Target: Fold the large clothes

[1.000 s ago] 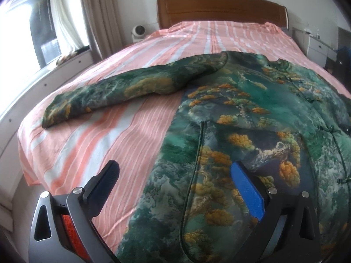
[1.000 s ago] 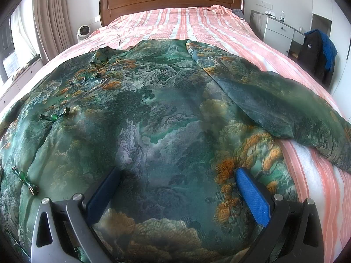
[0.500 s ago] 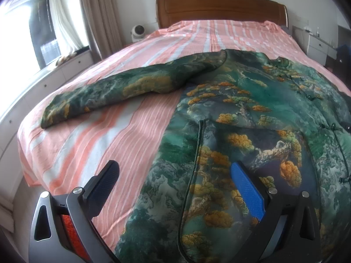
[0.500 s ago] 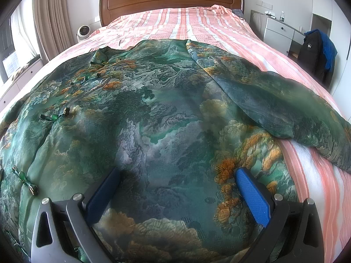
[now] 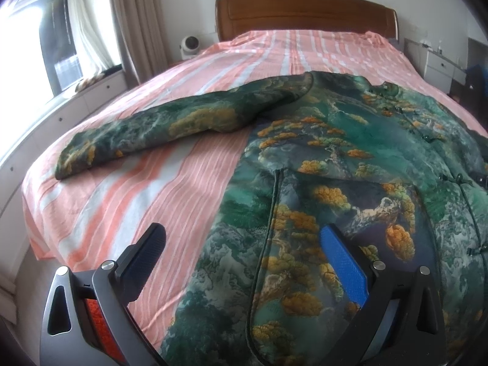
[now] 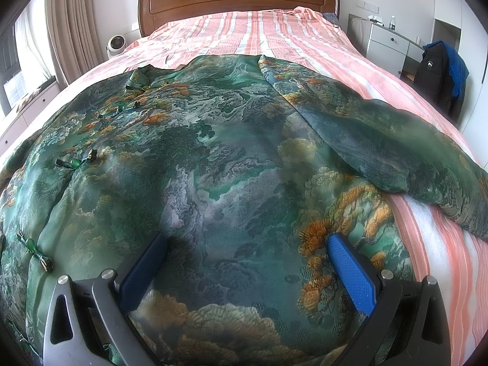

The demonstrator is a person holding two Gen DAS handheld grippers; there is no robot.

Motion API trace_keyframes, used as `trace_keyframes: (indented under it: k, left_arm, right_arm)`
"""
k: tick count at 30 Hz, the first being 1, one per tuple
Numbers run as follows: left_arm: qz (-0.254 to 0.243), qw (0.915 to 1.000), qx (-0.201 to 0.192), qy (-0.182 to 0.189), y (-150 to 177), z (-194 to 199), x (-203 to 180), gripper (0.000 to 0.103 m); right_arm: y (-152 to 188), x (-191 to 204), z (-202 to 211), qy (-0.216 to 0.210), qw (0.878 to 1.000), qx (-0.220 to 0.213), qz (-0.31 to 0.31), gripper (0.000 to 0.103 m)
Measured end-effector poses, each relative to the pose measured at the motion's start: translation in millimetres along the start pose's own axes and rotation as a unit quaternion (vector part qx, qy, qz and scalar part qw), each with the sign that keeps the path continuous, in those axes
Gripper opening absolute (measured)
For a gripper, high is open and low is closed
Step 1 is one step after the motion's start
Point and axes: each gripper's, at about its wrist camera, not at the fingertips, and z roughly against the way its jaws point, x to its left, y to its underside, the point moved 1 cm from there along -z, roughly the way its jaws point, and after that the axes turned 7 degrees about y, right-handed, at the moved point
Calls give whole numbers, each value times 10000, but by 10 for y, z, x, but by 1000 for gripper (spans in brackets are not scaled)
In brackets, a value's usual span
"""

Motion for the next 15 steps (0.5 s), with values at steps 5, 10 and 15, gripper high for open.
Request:
trace_keyframes:
  k: [5,10,15]
  left_arm:
    - [70,9992,62,386,-30,40,-20,103]
    - [230,9948,-188,970,-135,278,-31,103]
    - [234,9953,-292,895,-320,534,-105,103]
  right_arm:
    - [-4,-2,-1,0,10000,1,0,103]
    - [-2,-1,-1,0,10000,1,-1,103]
    - [-1,-1,-1,0,10000,1,-1,103]
